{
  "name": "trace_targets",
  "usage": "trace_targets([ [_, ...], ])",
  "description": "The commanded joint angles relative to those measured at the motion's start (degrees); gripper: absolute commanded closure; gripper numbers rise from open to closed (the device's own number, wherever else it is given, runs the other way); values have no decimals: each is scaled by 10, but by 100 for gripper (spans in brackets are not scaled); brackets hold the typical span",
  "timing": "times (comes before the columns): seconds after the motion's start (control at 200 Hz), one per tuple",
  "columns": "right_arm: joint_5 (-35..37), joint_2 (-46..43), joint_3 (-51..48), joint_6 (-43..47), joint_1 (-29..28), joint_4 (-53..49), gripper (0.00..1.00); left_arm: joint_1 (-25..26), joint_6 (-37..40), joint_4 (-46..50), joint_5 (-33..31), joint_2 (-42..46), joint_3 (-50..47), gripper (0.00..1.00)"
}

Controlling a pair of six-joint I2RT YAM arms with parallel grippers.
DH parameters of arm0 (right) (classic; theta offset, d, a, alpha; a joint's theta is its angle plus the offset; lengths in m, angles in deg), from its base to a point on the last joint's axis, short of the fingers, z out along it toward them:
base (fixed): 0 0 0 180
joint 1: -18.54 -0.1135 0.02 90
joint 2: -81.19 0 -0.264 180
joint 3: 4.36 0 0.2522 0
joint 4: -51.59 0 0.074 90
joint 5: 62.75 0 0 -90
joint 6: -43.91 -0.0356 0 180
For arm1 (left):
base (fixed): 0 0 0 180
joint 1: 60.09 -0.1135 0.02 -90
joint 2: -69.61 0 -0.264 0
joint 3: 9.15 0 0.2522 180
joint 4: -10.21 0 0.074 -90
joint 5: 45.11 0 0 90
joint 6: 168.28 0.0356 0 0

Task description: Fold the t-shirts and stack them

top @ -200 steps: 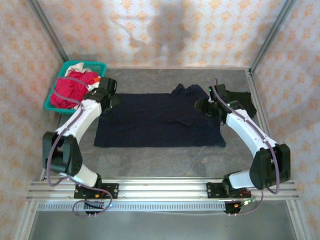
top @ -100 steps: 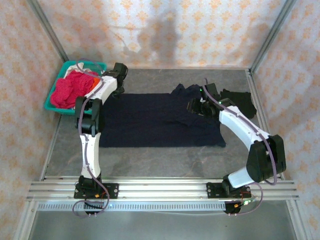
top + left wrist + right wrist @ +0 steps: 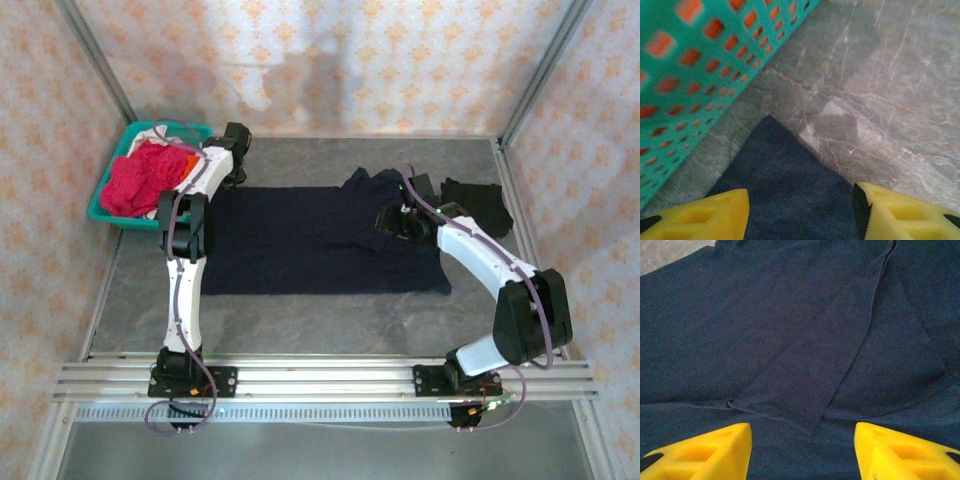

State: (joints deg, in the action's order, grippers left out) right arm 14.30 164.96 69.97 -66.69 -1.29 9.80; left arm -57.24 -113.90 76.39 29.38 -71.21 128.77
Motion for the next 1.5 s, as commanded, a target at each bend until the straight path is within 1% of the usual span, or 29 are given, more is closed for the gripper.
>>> trace_targets([
  [0.0, 5, -16, -10, -7, -3, 7, 43, -5, -24, 36, 13, -19, 12, 44],
  [0.08, 3, -16, -12, -8, -2, 9, 43, -4, -23, 36, 12, -24, 11, 46],
  [0.225, -1, -15, -14, -9, -2, 11, 43, -6, -36, 37, 36, -37, 10, 50],
  [0.445, -2, -18, -14, -9, -3, 11, 43, -7, -45, 28, 62, -49, 3, 80],
  [0.54, 6, -16, -11, -14, -2, 13, 43, -7, -46, 23, 74, -51, -3, 100],
  [0.681, 32, 3, 15, -5, 3, 10, 43, -6, -44, 3, 89, -35, -36, 100],
  [0.786, 39, 32, 48, 5, 21, 17, 43, -4, -46, -26, 99, 1, -94, 100],
  [0.916, 56, 94, 85, 20, 56, 31, 43, 6, -53, -64, 116, 40, -171, 100],
  [0.991, 58, 146, 101, 24, 77, 34, 46, 11, -58, -87, 125, 54, -198, 100],
  [1.096, 53, 209, 136, 42, 84, 17, 50, 13, -60, -76, 125, 53, -189, 100],
  [1.156, 38, 237, 151, 49, 84, 17, 55, 13, -59, -73, 122, 51, -185, 100],
  [1.226, 34, 268, 169, 49, 85, 16, 64, 13, -58, -67, 122, 46, -177, 100],
  [1.281, 31, 294, 182, 47, 86, 13, 68, 12, -58, -64, 124, 43, -173, 100],
  [1.496, 30, 353, 203, 25, 115, -10, 70, 14, -59, -62, 125, 52, -175, 100],
])
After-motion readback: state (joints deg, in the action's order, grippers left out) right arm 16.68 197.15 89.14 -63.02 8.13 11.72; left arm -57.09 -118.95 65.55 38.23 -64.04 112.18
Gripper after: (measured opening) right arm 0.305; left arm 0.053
